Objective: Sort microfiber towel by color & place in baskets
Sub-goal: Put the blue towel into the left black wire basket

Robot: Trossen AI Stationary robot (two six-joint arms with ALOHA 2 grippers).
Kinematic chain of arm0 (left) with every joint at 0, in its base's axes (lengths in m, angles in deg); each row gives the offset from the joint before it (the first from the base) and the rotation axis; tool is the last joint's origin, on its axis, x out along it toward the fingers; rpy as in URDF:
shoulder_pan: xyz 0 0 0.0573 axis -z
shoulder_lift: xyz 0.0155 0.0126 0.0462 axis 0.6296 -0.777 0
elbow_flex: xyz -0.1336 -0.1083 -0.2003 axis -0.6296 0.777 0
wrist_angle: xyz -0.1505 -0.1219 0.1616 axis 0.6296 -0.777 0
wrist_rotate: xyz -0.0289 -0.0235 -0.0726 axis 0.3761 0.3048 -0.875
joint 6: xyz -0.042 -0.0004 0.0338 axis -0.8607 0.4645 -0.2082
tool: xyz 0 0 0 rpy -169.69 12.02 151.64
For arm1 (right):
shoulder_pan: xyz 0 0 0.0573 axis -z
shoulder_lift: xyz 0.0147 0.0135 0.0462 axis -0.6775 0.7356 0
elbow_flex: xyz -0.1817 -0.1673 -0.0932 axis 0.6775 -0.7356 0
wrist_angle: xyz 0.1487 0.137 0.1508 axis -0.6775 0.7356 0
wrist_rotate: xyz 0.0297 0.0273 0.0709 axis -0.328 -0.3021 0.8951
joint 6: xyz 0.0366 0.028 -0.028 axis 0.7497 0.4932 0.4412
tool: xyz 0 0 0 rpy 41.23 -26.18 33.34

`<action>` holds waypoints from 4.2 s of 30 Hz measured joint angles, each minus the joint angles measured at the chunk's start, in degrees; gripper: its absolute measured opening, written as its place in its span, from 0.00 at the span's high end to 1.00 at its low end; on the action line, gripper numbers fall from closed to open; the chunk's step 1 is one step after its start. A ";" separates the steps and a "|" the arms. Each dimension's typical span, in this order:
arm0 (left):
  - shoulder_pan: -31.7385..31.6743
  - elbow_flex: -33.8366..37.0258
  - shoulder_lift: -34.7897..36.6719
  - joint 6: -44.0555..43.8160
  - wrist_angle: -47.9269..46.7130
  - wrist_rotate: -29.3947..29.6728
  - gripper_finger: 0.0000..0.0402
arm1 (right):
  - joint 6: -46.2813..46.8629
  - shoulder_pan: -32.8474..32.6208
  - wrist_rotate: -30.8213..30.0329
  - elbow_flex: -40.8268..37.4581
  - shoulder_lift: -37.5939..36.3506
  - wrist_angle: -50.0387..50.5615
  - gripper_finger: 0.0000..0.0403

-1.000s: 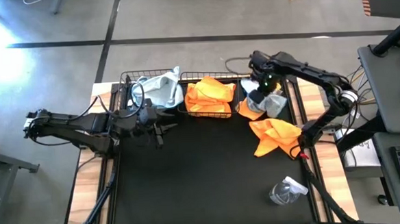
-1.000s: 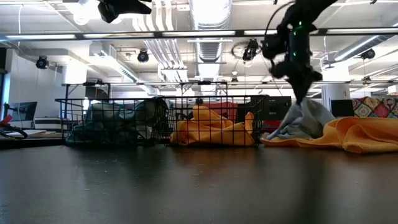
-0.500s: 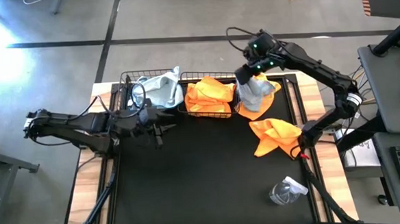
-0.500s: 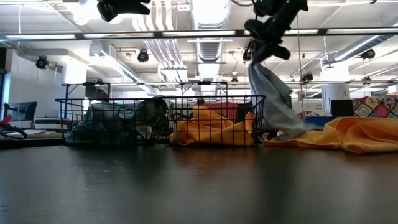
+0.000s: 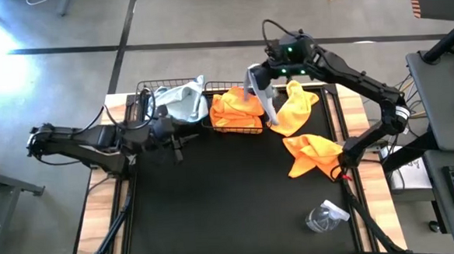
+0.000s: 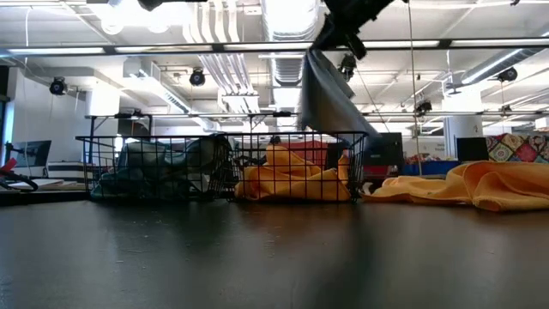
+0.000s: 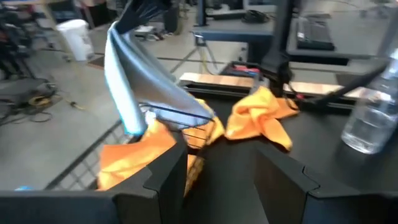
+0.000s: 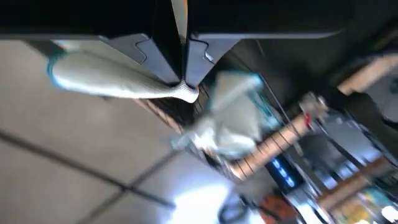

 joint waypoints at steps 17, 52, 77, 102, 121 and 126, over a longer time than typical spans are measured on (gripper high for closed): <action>0.00 -3.48 0.13 3.83 0.03 8.04 0.61 | 8.17 -2.79 5.93 0.07 5.61 -26.33 0.98; 0.00 -3.46 10.58 11.93 -4.77 12.50 0.61 | 13.38 -9.15 13.38 36.32 36.33 -29.15 0.98; 0.07 -3.42 10.68 7.62 -10.91 12.44 0.61 | 13.41 -9.93 22.33 43.32 48.57 -25.68 0.98; 0.04 -3.42 10.31 3.25 -12.39 12.43 0.61 | 0.99 -9.56 -8.85 43.23 49.33 -19.95 0.98; 0.00 -3.42 8.63 3.10 -12.49 12.43 0.61 | -5.66 -9.56 -2.14 43.23 49.27 -2.01 0.75; 0.00 -3.42 8.24 2.54 -12.47 12.43 0.61 | -2.67 -9.56 10.77 43.58 48.72 2.98 0.65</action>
